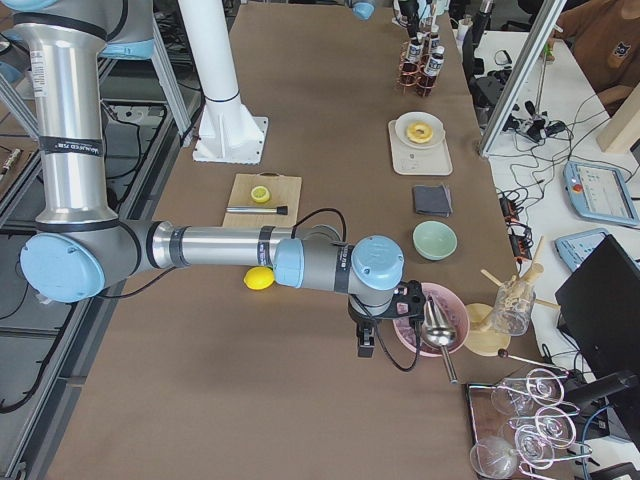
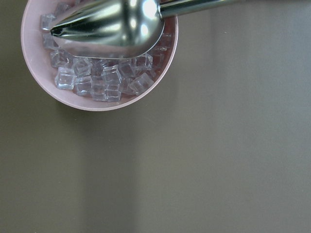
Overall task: Place tea on tray
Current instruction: 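Move the left gripper to the copper rack and grasp a tea bottle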
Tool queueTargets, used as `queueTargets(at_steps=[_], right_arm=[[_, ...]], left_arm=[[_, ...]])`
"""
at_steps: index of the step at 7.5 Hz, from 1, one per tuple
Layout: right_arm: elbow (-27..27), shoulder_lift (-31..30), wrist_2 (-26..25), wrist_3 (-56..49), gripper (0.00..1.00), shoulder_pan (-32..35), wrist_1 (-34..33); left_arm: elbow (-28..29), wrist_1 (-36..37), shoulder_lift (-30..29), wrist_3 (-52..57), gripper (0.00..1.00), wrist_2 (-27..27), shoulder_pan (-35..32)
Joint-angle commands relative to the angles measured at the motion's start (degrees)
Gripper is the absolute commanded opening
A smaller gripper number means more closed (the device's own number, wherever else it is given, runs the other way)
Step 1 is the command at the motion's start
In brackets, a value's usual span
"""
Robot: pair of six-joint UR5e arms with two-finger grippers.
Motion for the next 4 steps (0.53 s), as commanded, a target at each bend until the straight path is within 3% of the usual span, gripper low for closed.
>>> queueTargets(at_steps=[1, 4], right_arm=[[0.0, -0.1, 0.0, 0.0, 1.00, 0.1, 0.0], [0.1, -0.4, 0.1, 0.0, 1.00, 0.1, 0.0]], left_arm=[[0.3, -0.3, -0.2, 0.3, 0.69, 0.0, -0.4], [0.3, -0.2, 0.0, 0.3, 0.66, -0.4, -1.9]])
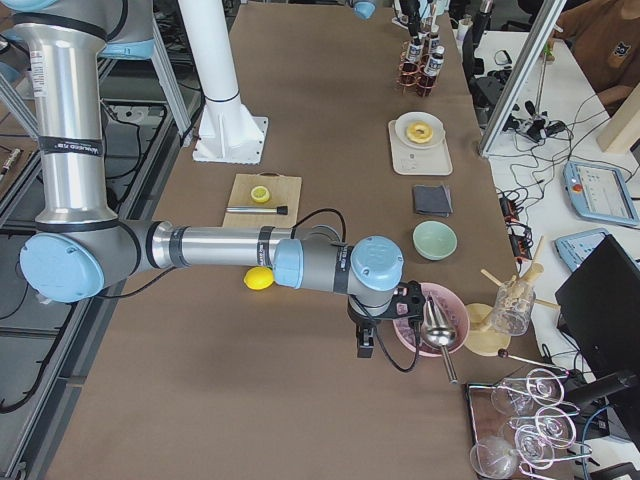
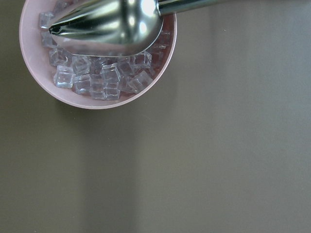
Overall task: Place tea on tray
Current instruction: 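Move the left gripper to the copper rack and grasp a tea bottle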
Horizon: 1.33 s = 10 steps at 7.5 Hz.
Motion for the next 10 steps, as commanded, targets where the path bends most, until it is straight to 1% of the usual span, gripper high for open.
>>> queueTargets(at_steps=[1, 5, 6, 7, 8, 9, 10], right_arm=[[0.1, -0.1, 0.0, 0.0, 1.00, 0.0, 0.0], [0.0, 0.2, 0.0, 0.0, 1.00, -0.1, 0.0], [0.0, 0.2, 0.0, 0.0, 1.00, -0.1, 0.0], [-0.1, 0.2, 0.0, 0.0, 1.00, -0.1, 0.0], [-0.1, 0.1, 0.0, 0.0, 1.00, -0.1, 0.0], [-0.1, 0.1, 0.0, 0.0, 1.00, -0.1, 0.0], [-0.1, 0.1, 0.0, 0.0, 1.00, 0.0, 0.0]], left_arm=[[-0.2, -0.1, 0.3, -0.1, 0.63, -0.3, -0.6], [-0.2, -0.1, 0.3, -0.3, 0.62, -0.2, -0.1], [-0.2, -0.1, 0.2, -0.3, 0.55, -0.1, -0.1], [0.0, -0.1, 0.1, 0.0, 0.42, 0.0, -0.1], [0.1, 0.0, 0.1, 0.0, 0.19, 0.0, -0.1], [-0.1, -0.1, 0.0, 0.0, 0.00, 0.0, -0.1], [-0.3, 0.7, -0.2, -0.1, 0.00, -0.3, -0.2]])
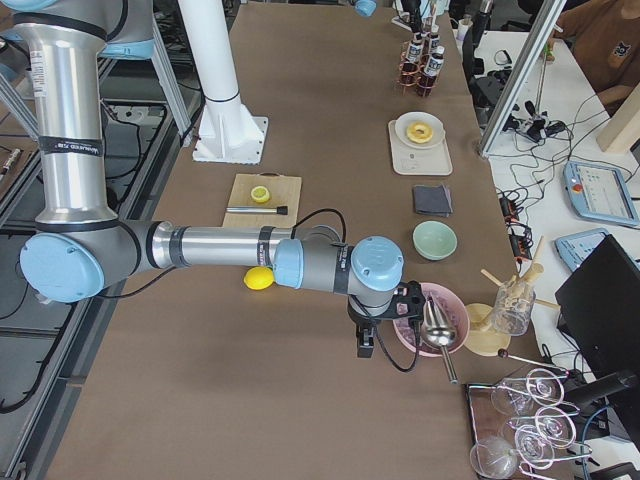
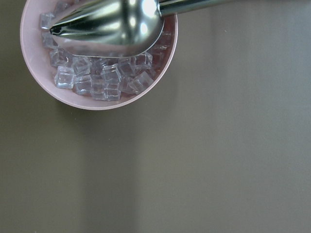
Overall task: Place tea on tray
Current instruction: 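Move the left gripper to the copper rack and grasp a tea bottle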
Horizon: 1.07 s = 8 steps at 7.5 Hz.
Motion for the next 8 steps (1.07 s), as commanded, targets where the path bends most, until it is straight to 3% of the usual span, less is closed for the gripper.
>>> queueTargets(at_steps=[1, 4, 8], right_arm=[[0.0, 0.0, 0.0, 0.0, 1.00, 0.1, 0.0], [0.0, -0.2, 0.0, 0.0, 1.00, 0.0, -0.1], [-0.2, 0.0, -0.1, 0.0, 1.00, 0.0, 0.0]], left_arm=[[-0.4, 1.4, -1.2, -0.1, 0.00, -0.3, -0.9], [-2.0, 7.6, -3.1, 3.2, 0.00, -0.5, -3.8], [-7.9, 15.8, -3.7, 5.3, 0.00, -5.4, -8.5]])
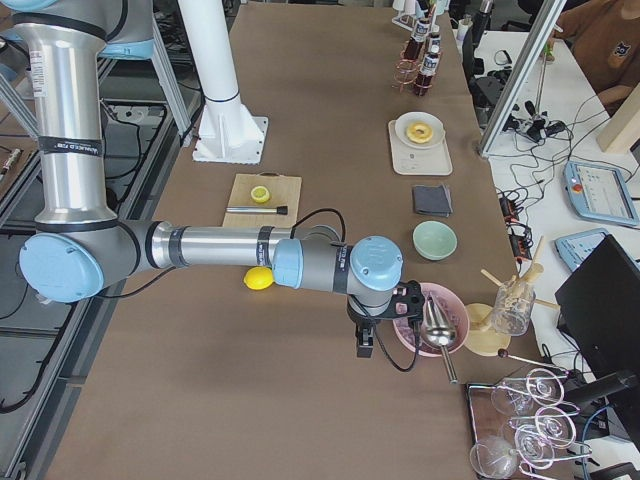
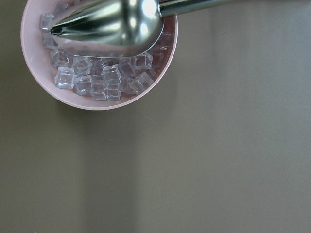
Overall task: Place tea on tray
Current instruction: 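Lift the tea bottle out of the rack with the left gripper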
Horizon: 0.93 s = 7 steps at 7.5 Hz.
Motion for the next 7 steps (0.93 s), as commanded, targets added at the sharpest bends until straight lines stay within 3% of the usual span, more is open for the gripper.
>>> queueTargets(at_steps=[1, 3, 5, 6, 7], right_arm=[[-0.4, 0.2, -0.1, 0.0, 1.00, 0.0, 0.0], [-0.5, 0.3, -0.4, 0.0, 1.00, 0.0, 0.0], [-0.5, 0.1, -0.2, 0.0, 1.00, 0.0, 0.0], [-0.4, 0.1, -0.2, 0.0, 1.00, 0.0, 0.0], [-0.4, 0.1, -0.1, 0.1, 1.00, 0.0, 0.0]], left_arm=[[-4.4, 5.1, 0.0, 1.2, 0.00, -3.9, -3.5], [-5.8, 8.6, -1.6, 1.3, 0.00, -9.3, -6.6], [-7.7, 8.7, -1.3, 1.3, 0.00, -10.8, -8.1], [-13.4, 11.8, 0.0, 0.4, 0.00, -10.7, -8.1], [-20.3, 19.7, 0.4, 0.3, 0.00, -10.2, -7.8]])
